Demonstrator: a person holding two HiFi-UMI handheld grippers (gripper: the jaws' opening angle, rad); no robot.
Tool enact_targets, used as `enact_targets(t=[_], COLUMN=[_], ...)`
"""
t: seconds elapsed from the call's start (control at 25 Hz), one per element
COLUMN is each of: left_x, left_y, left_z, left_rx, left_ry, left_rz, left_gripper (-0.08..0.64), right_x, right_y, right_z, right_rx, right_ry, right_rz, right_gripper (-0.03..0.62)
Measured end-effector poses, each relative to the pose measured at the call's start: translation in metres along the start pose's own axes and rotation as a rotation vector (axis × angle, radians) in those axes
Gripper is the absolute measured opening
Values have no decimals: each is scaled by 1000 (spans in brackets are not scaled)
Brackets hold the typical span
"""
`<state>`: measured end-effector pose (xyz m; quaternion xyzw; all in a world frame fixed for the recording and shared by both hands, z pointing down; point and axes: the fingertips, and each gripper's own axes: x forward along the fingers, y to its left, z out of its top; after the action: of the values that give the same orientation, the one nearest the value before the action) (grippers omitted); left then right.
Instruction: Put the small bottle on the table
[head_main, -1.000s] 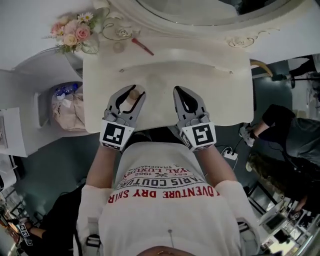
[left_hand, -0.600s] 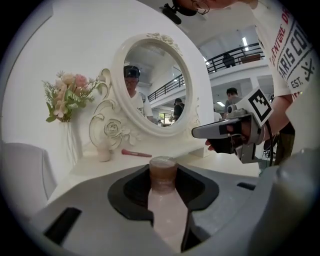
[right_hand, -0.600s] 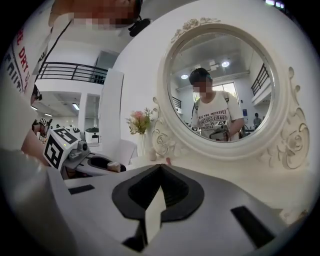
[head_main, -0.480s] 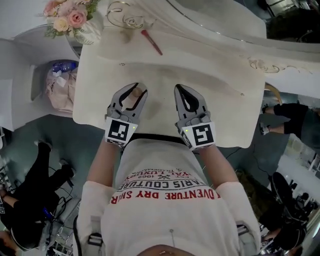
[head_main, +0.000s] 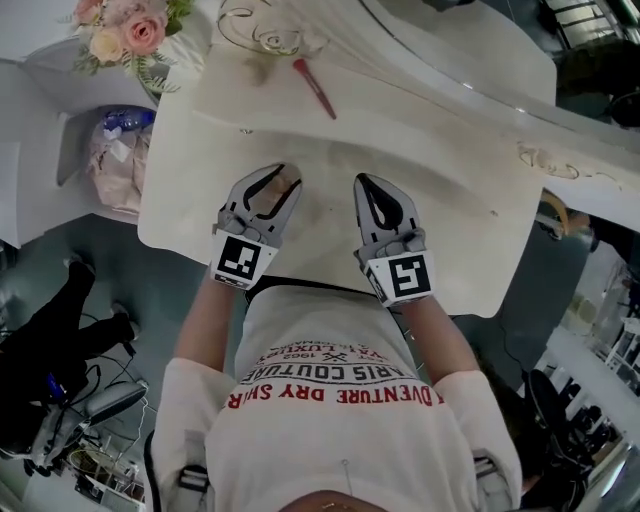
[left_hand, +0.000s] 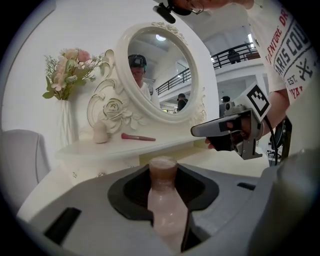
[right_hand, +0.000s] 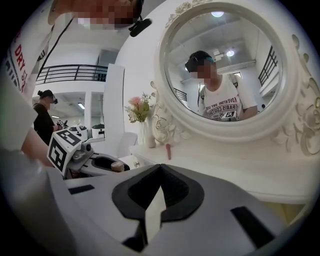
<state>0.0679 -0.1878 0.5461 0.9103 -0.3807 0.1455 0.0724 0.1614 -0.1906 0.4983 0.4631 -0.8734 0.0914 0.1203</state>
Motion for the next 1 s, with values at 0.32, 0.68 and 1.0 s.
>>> enact_targets(t=[0.32,0.68,1.0], left_x=[-4,-12,-46], left_y=[-1,-2,8], left_z=[-3,14,61], left_rx=[31,-13,27], left_ry=[-29,-9,-52], left_rz=[-13,-68,-16], left_gripper=[141,175,163], right_x=[8,2,-17], right_y=[5,15,29], right_z=[-6,3,33], right_rx=[19,26,80], right_ry=[7,-8,-35], right_rz=[12,-31,-137], right_gripper=[0,0,0])
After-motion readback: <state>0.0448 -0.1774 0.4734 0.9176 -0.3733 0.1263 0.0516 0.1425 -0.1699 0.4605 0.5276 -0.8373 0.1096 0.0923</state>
